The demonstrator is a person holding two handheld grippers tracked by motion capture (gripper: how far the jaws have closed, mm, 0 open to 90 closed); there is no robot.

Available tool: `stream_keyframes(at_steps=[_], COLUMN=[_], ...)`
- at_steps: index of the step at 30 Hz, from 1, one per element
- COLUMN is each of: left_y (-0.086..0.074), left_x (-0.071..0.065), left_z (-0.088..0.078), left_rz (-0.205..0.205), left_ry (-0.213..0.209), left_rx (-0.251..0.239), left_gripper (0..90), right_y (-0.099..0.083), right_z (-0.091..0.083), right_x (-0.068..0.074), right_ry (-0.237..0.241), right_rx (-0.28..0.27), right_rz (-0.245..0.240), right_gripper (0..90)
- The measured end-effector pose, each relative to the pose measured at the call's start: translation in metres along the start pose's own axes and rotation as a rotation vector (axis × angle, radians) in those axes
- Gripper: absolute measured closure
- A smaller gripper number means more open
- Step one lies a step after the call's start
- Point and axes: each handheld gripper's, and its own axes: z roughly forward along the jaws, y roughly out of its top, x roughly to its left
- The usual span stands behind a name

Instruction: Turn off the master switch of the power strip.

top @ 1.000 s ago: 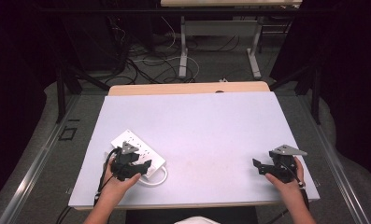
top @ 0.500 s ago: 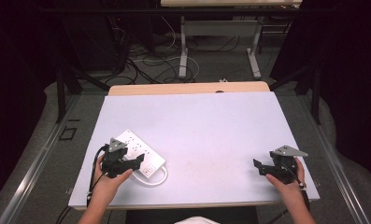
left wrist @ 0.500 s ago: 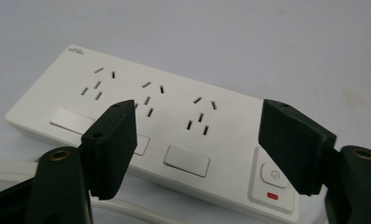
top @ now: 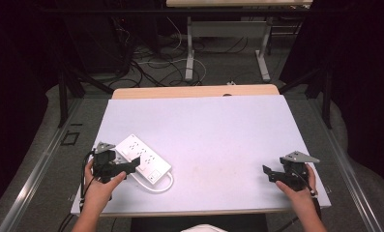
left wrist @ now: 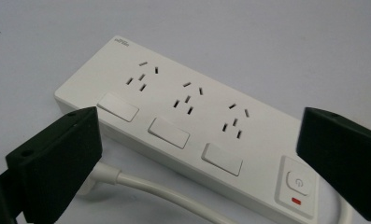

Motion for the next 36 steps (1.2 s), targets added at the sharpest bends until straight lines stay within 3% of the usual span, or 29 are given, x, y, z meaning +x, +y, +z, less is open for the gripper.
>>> stream_keyframes(at_steps=[3, 6, 13, 20, 21, 25, 36], left_y=[-0.001, -0.004, -0.016, -0.032, -0.033, -0.04, -0.05], left_x=[0.005, 0.009, 0.019, 0.032, 0.034, 0.041, 0.046], left_z=[-0.002, -0.004, -0.008, -0.013, -0.014, -0.013, -0.006], left_rz=[-0.014, -0.004, 0.048, 0.026, 0.019, -0.011, 0.006], left_ry=[0.004, -0.001, 0.027, 0.054, 0.055, 0.051, 0.057], left_rx=[0.009, 0.005, 0.023, 0.017, 0.018, 0.012, 0.024], left_gripper=[0.5, 0.5, 0.5, 0.5, 0.5, 0.6, 1.1], right_y=[0.0, 0.0, 0.0, 0.0, -0.001, 0.0, 0.0], right_z=[0.0, 0.0, -0.001, -0.001, 0.001, 0.0, 0.0], right_x=[0.0, 0.0, -0.001, 0.0, 0.0, 0.0, 0.0], right_ry=[-0.004, -0.002, -0.004, -0.009, -0.013, -0.01, 0.0], right_rx=[0.002, -0.001, 0.001, -0.001, -0.019, -0.005, 0.006], right_rz=[0.005, 0.003, 0.021, 0.022, 0.023, 0.021, 0.02], right_gripper=[22.2, 22.3, 22.2, 22.2, 22.2, 22.3, 22.2])
